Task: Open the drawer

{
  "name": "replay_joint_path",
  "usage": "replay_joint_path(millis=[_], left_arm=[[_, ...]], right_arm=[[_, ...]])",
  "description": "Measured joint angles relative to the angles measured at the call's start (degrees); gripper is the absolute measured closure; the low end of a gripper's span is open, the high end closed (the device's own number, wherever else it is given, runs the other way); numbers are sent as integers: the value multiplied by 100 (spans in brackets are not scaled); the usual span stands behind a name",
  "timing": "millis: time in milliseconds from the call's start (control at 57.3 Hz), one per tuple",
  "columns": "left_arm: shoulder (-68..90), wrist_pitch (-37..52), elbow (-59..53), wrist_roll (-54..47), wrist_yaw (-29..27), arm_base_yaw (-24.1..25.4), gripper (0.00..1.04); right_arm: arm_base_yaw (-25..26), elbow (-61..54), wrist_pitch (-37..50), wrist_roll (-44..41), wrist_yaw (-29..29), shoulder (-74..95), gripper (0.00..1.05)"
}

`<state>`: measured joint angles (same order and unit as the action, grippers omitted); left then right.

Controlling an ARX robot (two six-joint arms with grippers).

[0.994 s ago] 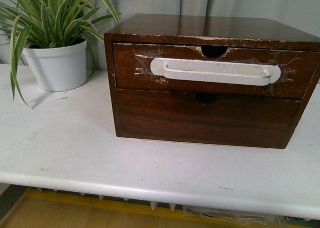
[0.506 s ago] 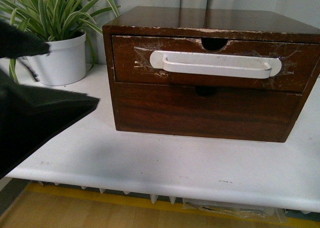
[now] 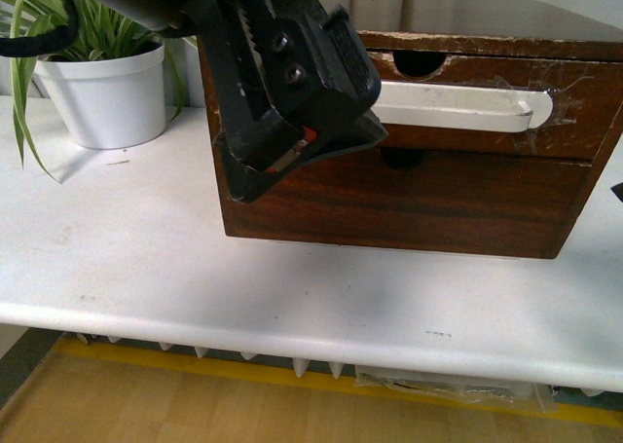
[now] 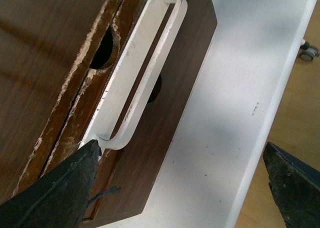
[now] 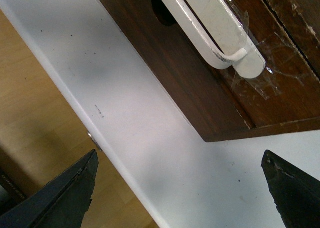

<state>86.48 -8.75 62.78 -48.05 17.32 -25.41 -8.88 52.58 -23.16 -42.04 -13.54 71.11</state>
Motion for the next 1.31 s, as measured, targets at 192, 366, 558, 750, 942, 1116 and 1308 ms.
replay_joint_path(millis=[192,366,558,750,942,1116,1308], left_arm=[[723,-426,640,-599,-240,-103,6],[1134,-673,1147,-767,-291,-142,6],[1436,-881,1480,-868,-380,-149,6],[1637,-883,1547,-927,-435,-105,6],[1703,-1047,1626,-960,-428,-81,6],[1714,-1239,1633,-1047,-354,-81,6],[1711,-1368,1641,-1069,-210,-96,6]], right_arm=[[-15,245,-22,-79,-94,337,9],[-4,306,-22,-107,-214,450,9],[11,393,-33,-131,-332,566,9],[7,411,37,-129,-398,662,9],[-46,468,140,-120,-393,798,9],[-151,560,317,-63,-365,1014,9],[-275,691,472,55,-326,1360,9]])
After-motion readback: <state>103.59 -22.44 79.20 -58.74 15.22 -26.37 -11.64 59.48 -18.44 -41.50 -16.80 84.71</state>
